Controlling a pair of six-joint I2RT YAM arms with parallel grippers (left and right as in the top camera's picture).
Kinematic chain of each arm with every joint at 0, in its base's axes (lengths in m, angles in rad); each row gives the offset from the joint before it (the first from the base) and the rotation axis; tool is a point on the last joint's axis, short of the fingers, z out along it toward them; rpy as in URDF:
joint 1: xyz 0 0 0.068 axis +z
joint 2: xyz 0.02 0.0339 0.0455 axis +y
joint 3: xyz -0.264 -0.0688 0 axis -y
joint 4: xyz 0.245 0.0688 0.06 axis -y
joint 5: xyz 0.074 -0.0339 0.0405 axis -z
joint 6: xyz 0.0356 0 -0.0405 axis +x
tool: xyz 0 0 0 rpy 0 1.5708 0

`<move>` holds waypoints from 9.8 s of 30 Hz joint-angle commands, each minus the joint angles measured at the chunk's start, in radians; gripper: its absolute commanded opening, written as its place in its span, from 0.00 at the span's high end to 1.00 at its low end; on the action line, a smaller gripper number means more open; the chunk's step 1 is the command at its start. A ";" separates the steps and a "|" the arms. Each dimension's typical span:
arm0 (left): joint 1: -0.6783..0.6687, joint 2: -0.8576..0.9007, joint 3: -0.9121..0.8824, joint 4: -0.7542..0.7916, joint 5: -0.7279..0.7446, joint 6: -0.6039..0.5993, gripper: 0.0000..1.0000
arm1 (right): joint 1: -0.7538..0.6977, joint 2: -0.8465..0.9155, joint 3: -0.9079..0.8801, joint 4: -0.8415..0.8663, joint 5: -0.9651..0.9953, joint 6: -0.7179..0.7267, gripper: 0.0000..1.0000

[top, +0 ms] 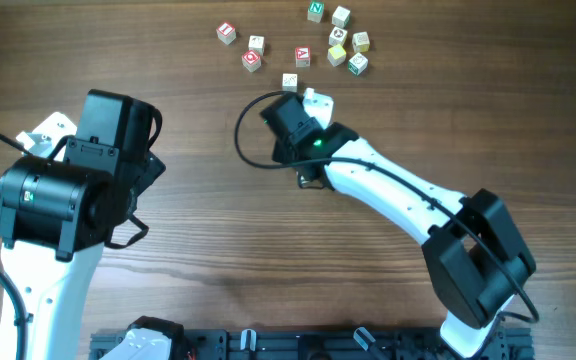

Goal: Form a circle

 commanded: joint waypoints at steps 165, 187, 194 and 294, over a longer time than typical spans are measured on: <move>0.008 -0.006 0.003 0.000 -0.003 0.002 0.00 | -0.113 0.041 -0.125 0.499 -0.209 -0.109 0.95; 0.008 -0.006 0.003 0.000 -0.003 0.002 0.00 | -0.050 0.202 0.046 0.411 -0.269 -0.205 0.95; 0.008 -0.006 0.003 0.000 -0.003 0.002 0.00 | -0.050 0.202 0.046 0.362 -0.241 -0.187 0.95; 0.008 -0.006 0.003 -0.001 -0.003 0.002 0.00 | 0.121 -0.090 -0.169 -0.072 0.129 0.157 0.95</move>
